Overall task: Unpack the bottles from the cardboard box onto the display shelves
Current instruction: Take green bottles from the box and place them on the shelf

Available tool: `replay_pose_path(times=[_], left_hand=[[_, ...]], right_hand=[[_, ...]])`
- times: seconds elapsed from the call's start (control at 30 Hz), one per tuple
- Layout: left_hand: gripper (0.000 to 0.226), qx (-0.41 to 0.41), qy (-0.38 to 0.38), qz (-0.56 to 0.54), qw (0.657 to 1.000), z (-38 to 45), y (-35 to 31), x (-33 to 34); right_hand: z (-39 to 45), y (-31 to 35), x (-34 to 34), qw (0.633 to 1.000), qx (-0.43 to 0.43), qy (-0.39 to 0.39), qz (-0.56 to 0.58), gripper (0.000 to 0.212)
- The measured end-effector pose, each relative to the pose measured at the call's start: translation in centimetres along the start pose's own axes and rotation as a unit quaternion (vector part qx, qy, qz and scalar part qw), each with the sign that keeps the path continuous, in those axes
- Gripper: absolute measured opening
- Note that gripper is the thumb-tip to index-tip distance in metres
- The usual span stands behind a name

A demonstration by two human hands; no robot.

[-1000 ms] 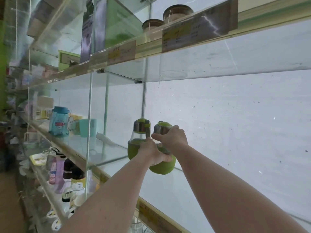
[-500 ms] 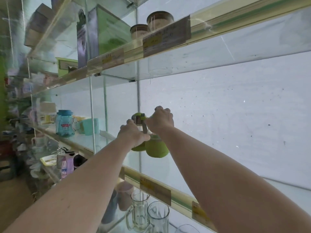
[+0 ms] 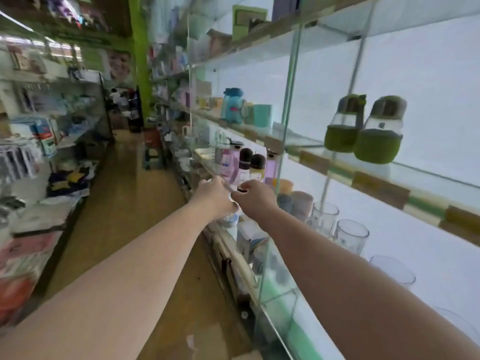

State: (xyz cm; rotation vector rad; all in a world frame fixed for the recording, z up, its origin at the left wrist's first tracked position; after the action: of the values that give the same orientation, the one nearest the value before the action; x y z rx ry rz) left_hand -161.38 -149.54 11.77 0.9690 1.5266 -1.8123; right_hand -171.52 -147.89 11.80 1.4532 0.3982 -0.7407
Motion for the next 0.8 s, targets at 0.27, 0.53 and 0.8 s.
replay_pose_path(times=[0.27,0.53,0.8], left_hand=[[0.068,-0.197,0.072,-0.002,0.978,-7.3,15.4,7.8],[0.061,-0.302,0.129,-0.016,0.945,-10.7,22.5,19.5],[0.059,-0.345,0.188,-0.025,0.919,-12.6,29.8,34.2]], right_hand=[[-5.2,-7.6,16.8,0.979,0.069,0.19,-0.014,0.04],[-7.2,-21.2,23.8,0.938,0.176,0.299,-0.01,0.038],[-8.2,-35.8,33.0,0.898,0.281,0.336,0.042,0.022]])
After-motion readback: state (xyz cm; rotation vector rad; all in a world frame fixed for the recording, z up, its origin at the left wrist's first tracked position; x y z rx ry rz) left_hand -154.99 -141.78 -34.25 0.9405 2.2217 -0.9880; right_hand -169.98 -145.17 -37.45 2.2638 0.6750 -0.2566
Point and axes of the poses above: each hand's wrist, its own z-axis towards the middle knuckle, its own x-axis out of the palm, y = z × x, the point moved 7 cm from there along z, towards the middle knuckle, and after that the axes turned 1 degree about x, right-handed, at the moved point
